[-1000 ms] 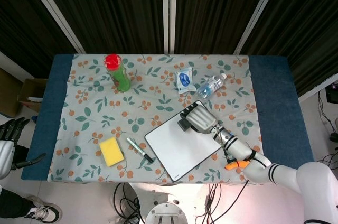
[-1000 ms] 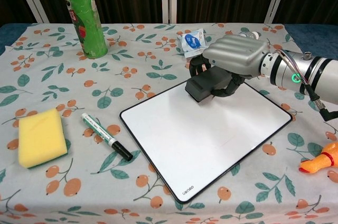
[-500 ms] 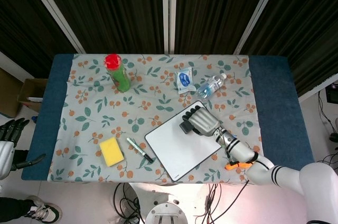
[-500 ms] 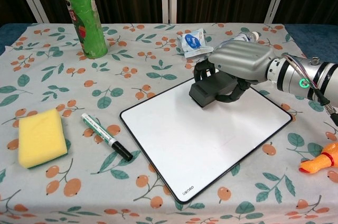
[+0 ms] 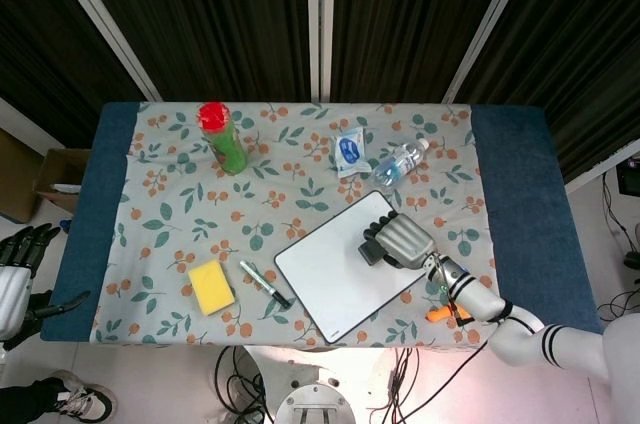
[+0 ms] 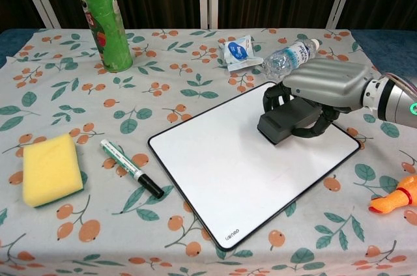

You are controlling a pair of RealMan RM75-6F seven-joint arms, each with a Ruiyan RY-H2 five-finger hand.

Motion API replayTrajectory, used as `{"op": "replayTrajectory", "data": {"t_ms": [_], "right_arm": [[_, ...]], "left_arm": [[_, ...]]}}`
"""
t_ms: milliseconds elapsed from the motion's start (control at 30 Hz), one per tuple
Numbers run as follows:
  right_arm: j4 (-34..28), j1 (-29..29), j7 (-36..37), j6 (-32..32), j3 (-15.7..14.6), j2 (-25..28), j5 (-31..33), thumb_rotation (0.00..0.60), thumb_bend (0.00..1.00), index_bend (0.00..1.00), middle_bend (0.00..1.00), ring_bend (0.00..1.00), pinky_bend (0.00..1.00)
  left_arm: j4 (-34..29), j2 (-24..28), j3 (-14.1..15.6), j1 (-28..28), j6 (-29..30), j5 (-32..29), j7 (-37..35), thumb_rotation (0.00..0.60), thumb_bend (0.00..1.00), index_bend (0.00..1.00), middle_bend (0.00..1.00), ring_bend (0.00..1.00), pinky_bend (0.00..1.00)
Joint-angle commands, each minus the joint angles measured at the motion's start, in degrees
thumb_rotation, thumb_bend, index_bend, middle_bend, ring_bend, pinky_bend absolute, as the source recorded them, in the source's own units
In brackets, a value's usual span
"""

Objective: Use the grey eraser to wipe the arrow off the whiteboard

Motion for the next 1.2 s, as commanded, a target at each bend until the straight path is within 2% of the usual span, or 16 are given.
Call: {"op": "replayTrajectory", "data": {"t_ms": [33,333,667,900,1200], "right_arm": [[1.9,0.7,-0.9,-0.6,1.1,-2.0,0.7,0.6,0.36,0.68,0.54,0.48,0.52],[8.0,3.7,-0.2,-0.2,5.1,-9.0,1.4,0.6,0.39,0.67,0.54,0.48,0.52],[10.0,5.5,-2.7,-1.0,6.0,-11.3,1.9,0.6,0.39,0.66,0.54,0.48,0.51],[7.3,4.6,-4.2,-1.4,4.1,-7.9,1.8,0.6,0.39,0.66,0.54,0.48,0.51],[-1.2,1.3,-4.1,-4.4,0.0,1.4,4.2,0.6,0.39,0.66,0.55,0.48,0.51]], "left_arm": [[0.1,0.1,0.0,0.0,0.0,-0.1,0.1,0.299,0.02,0.13,0.11,0.09,0.16],[0.0,0.7,-0.1,0.5,0.3,-0.7,-0.2,0.301,0.02,0.13,0.11,0.09,0.16],[0.2,1.2,-0.2,0.8,0.7,-0.8,-0.8,0.301,0.02,0.13,0.11,0.09,0.16],[0.3,1.1,-0.1,0.8,0.7,-0.6,-1.0,0.301,0.02,0.13,0.11,0.09,0.16],[-0.1,0.8,-0.1,0.5,0.4,-0.3,-0.5,0.303,0.02,0.13,0.11,0.09,0.16]]}}
